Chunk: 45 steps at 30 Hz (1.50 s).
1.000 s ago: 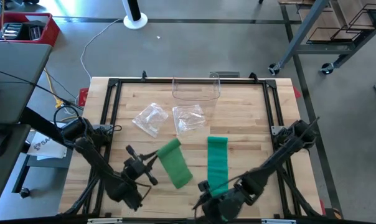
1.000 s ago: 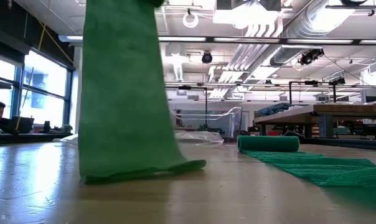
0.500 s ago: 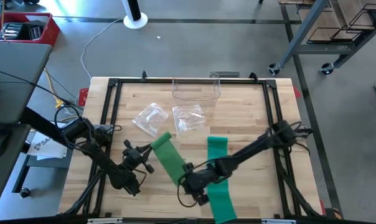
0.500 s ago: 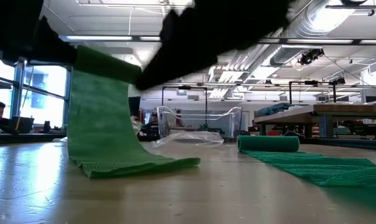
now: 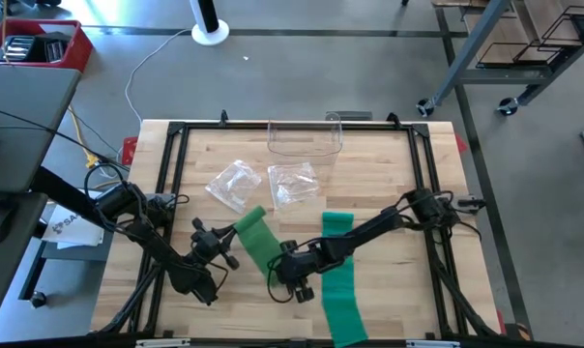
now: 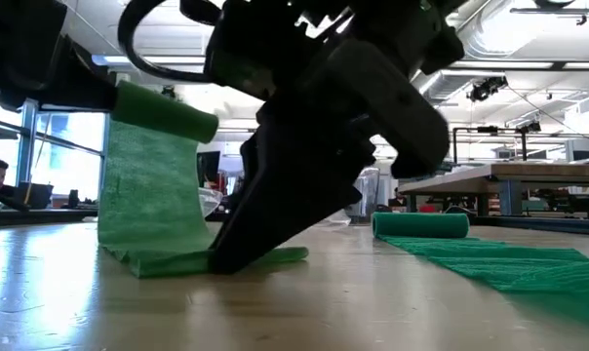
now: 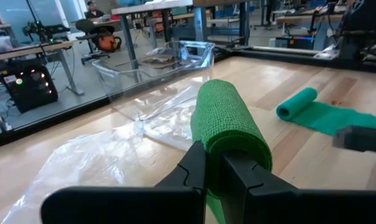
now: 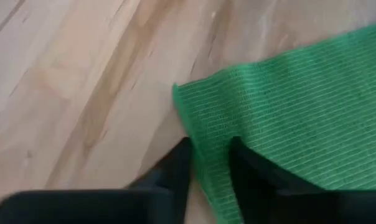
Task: Roll bandage
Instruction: Roll the green bandage
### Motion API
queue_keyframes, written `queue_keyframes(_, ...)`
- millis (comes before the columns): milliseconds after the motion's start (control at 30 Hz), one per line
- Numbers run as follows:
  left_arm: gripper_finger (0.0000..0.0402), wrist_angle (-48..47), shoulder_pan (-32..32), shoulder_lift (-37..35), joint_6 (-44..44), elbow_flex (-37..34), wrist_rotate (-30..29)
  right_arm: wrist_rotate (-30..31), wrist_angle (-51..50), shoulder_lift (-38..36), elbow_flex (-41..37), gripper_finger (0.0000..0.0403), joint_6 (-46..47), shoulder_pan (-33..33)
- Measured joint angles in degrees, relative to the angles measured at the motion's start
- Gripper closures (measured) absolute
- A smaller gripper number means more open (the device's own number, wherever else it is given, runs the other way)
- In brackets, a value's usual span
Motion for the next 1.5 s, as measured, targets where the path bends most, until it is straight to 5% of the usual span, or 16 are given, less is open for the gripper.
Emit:
queue_keyframes(100, 0.0387, -1.14, 0.00, 0.00, -0.39, -0.51, 0.72, -0.37, -1.44, -0.82, -0.08, 0.0389, 0.57, 1.52)
queue_keyframes(267, 0.0387, -1.45, 0.00, 0.00, -1.86, -2.05, 2.47, 1.58, -8.13, -5.59, -0.75, 0.0398, 4.00, 5.56)
queue_keyframes(667, 0.0387, -0.60, -2.45, 0.00, -1.12, -2.99, 5.42, 28.95, -12.46, -21.26, 1.71, 0.0402, 7.93, 21.70)
queue_keyframes(867, 0.0387, 5.58, -5.12, 0.00, 6.02, -1.51, 5.43, 39.34, -15.06, -21.41, 10.67, 0.0402, -0.48, 25.32)
queue_keyframes(1200, 0.0387, 12.15, -7.23, 0.00, 12.87, 0.73, 5.39, 43.24, -17.12, -21.48, 20.84, 0.0403, -11.35, 28.31)
queue_keyframes(1500, 0.0387, 36.63, -8.07, 0.00, 37.65, 0.77, 11.53, 50.44, -22.55, -21.48, 29.88, 0.0403, -16.16, 24.88)
